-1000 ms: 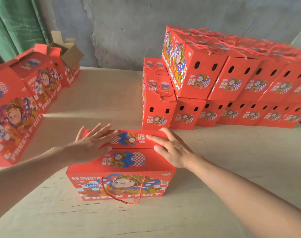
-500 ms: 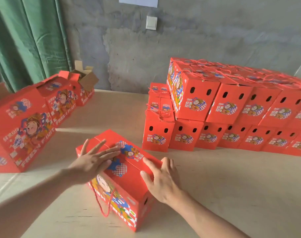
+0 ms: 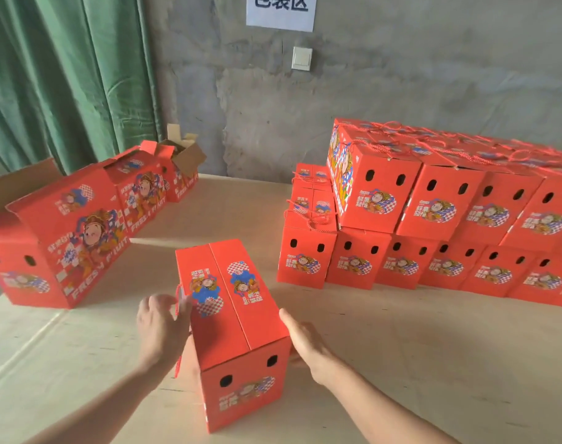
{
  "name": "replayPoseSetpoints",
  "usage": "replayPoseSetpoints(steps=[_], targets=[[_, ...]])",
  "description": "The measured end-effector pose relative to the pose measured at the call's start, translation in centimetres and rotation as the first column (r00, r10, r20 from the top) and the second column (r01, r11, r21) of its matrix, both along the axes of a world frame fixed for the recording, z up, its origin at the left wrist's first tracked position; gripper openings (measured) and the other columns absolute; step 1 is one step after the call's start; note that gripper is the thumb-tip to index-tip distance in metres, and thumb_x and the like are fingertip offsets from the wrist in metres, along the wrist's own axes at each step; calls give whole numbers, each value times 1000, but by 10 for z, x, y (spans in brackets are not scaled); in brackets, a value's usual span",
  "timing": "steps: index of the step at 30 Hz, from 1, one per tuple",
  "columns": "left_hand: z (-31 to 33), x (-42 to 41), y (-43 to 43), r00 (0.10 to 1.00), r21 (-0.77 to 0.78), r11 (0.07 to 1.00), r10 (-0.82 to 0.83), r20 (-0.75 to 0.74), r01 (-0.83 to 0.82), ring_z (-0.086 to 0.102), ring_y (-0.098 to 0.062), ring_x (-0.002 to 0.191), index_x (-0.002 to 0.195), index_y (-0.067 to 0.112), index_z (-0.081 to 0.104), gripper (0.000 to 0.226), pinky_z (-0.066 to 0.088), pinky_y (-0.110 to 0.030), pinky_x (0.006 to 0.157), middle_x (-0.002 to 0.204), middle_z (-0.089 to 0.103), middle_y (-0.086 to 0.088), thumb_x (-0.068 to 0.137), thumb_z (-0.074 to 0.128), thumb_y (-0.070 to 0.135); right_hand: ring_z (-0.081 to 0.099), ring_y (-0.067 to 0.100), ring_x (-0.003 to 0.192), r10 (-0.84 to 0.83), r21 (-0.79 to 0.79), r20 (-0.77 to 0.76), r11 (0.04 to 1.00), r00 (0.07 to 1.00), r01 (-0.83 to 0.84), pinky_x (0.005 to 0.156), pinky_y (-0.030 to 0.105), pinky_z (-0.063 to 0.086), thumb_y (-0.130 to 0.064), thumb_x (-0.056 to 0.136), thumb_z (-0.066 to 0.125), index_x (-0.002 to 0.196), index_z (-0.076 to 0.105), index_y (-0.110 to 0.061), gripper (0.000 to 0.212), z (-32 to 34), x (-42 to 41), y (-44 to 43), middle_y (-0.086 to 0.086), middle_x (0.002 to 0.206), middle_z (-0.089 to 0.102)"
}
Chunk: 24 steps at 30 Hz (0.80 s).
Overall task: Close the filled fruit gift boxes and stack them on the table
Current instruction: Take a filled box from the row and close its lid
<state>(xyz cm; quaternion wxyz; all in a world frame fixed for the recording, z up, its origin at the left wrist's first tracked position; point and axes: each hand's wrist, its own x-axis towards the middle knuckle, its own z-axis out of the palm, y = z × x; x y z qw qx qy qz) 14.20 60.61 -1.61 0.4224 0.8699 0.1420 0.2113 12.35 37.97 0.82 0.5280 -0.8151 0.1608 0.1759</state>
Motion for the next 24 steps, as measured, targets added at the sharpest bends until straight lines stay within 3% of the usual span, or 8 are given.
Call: replayPoseSetpoints(steps=[3,6,8,10,14,16,19,24], targets=[[1,-15,0,956,-132,990,-79,-284,42,46,-24,51,55,1,51,64,36,-32,55,50,48,-10,97,34,46,47,21,126,55,262,-103,965,993,-27,110,38,28,-58,91,43,125,60,-23,52,-8,21,1,-1,134,55],[-2,-21,-1,877,-376,927,-177,-446,-5,41,-17,39,53,4,55,72,30,-22,44,47,51,-6,95,28,57,66,22,96,-6,425,-97,904,995,46,92,35,50,-40,93,52,103,68,-16,31,-4,42,8,8,106,70],[-3,-22,-3,857,-605,785,-216,-467,-131,36,-15,43,58,8,53,56,25,-21,45,51,49,-5,95,42,48,65,23,81,-72,397,24,916,997,57,76,34,54,-25,92,58,93,65,-12,15,2,56,17,16,98,69],[1,-18,-3,853,-753,613,-239,-464,-238,33,-14,47,57,12,46,41,25,-23,49,48,43,-1,94,51,29,58,24,90,-124,283,164,956,979,74,85,41,50,-17,91,59,84,62,-12,10,8,68,26,23,104,66],[5,-10,-4,811,-844,438,-342,-475,-309,31,-12,53,60,17,39,36,28,-25,57,58,38,2,94,48,24,58,25,94,-77,197,353,980,933,6,78,27,42,-12,95,51,95,66,-2,18,37,76,38,14,98,66],[4,-6,-5,826,-826,479,-307,-473,-296,34,-12,55,61,17,41,33,28,-26,60,59,40,1,94,46,20,63,24,94,16,186,457,976,890,-113,77,24,46,-12,98,47,87,63,-6,20,59,75,46,17,104,68],[14,-1,-6,891,-708,685,-199,-409,-172,36,-15,62,66,13,46,30,26,-29,59,64,44,-3,96,42,13,67,13,68,87,256,594,922,799,-291,61,15,50,-8,100,42,77,56,-10,27,100,72,61,14,85,69],[78,11,-1,991,-414,901,-127,35,130,40,-16,75,87,4,53,15,30,-29,62,83,47,-11,96,42,9,62,13,50,129,284,603,887,787,-363,55,20,51,-2,98,39,90,60,-1,22,131,70,63,7,62,64]])
